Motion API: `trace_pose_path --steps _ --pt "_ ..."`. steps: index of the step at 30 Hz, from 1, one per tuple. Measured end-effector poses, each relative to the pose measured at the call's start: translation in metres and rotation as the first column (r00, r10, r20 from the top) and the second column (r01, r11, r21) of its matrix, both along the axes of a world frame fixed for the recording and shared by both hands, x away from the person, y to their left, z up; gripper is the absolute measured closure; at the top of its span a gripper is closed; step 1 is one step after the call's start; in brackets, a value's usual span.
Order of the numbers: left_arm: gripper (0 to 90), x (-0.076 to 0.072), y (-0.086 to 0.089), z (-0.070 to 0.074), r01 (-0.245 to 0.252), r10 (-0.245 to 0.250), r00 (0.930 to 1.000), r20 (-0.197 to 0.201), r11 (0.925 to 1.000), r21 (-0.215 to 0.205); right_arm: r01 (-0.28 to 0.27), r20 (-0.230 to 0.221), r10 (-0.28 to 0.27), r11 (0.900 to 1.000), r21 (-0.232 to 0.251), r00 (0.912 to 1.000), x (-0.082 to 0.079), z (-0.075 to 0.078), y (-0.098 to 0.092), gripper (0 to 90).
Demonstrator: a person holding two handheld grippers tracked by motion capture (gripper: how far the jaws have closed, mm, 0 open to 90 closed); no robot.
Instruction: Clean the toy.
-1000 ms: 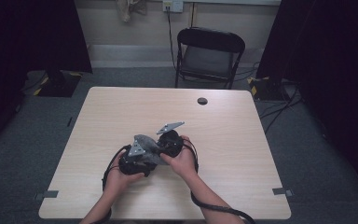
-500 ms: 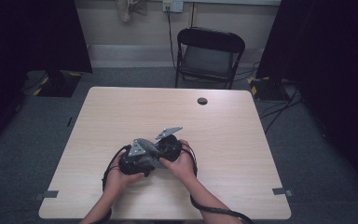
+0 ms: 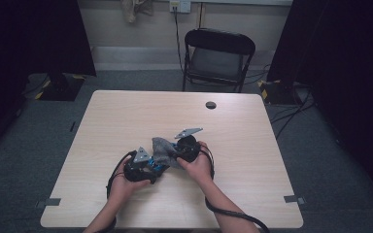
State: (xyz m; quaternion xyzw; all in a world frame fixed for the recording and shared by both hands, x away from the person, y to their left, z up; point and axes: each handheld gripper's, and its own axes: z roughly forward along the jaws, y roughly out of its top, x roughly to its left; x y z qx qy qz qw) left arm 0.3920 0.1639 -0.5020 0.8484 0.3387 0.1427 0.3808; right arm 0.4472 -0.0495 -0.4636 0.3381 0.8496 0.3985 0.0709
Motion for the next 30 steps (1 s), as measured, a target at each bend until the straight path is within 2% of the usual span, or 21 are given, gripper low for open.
trace_pose_path --steps 7,14,21,30 --pt "24.5 0.0 0.0 0.0 0.003 -0.003 1.0 0.001 1.0 0.001 0.032 0.005 -0.032 0.999 -0.011 0.9995 0.006 -0.003 -0.006 75.5" --pt "24.5 0.0 0.0 0.0 -0.002 0.002 1.0 -0.001 1.0 0.0 0.064 0.015 -0.063 0.997 -0.052 0.9979 0.016 -0.004 -0.007 75.6" --pt "24.5 0.0 0.0 0.0 -0.001 0.001 1.0 -0.002 1.0 0.0 0.093 -0.009 -0.093 0.994 -0.051 0.9956 0.025 -0.005 -0.009 75.5" --pt "24.5 0.0 0.0 0.0 -0.001 0.001 1.0 -0.002 1.0 0.0 0.141 -0.001 -0.142 0.988 -0.07 0.9899 0.03 -0.007 -0.01 75.5"
